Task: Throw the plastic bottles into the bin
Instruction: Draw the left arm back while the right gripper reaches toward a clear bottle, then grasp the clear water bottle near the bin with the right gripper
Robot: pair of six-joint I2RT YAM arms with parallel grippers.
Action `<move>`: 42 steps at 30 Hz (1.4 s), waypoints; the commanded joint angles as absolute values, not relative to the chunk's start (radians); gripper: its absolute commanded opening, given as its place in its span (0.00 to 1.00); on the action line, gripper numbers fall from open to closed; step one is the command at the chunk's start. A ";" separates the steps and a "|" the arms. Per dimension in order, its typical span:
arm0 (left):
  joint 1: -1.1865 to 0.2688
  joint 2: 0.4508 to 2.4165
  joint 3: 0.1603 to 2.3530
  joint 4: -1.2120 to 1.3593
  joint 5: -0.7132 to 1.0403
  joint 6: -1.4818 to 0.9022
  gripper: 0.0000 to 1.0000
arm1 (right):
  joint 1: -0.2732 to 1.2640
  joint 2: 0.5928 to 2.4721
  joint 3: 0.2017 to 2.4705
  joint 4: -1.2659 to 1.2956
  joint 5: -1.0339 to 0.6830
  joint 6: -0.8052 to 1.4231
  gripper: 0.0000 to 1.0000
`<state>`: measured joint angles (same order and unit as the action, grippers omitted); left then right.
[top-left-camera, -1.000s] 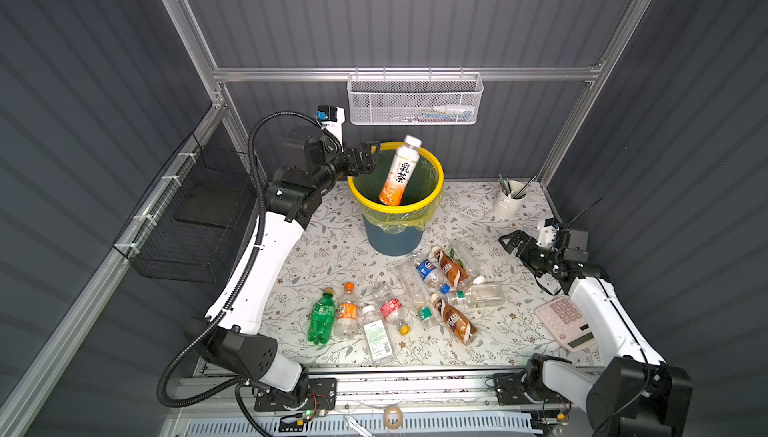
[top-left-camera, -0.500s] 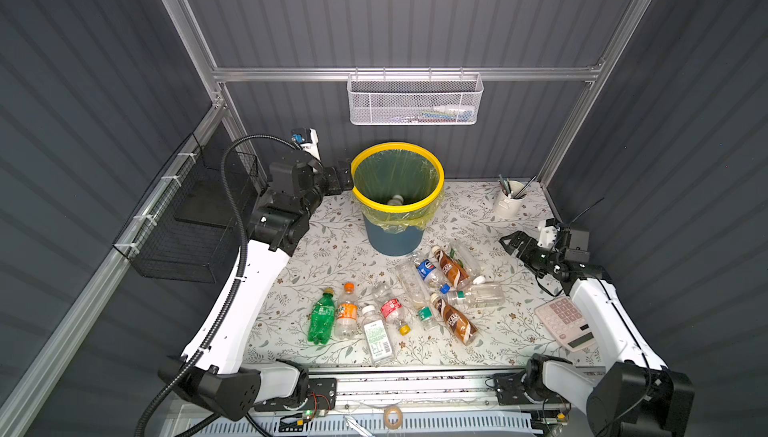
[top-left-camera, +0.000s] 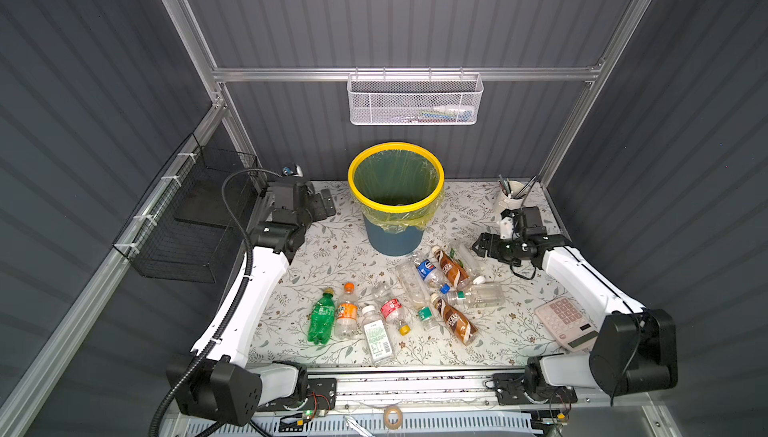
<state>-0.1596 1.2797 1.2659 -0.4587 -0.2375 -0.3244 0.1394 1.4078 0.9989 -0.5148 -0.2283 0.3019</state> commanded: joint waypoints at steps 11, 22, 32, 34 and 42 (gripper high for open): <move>-0.101 1.266 1.124 -0.480 -0.193 -0.384 0.99 | 0.268 1.625 1.134 -0.644 -0.079 0.163 0.81; -0.097 1.270 1.117 -0.461 -0.165 -0.383 0.99 | 0.278 1.756 1.214 -0.663 -0.033 0.119 0.67; -0.097 1.266 1.117 -0.466 -0.162 -0.384 1.00 | 0.251 1.793 1.212 -0.619 -0.110 0.118 0.55; -0.095 1.264 1.115 -0.469 -0.170 -0.388 0.99 | 0.233 1.786 1.205 -0.605 -0.127 0.134 0.51; -0.092 1.255 1.086 -0.460 -0.192 -0.421 0.99 | 0.128 1.628 1.158 -0.560 -0.205 0.184 0.42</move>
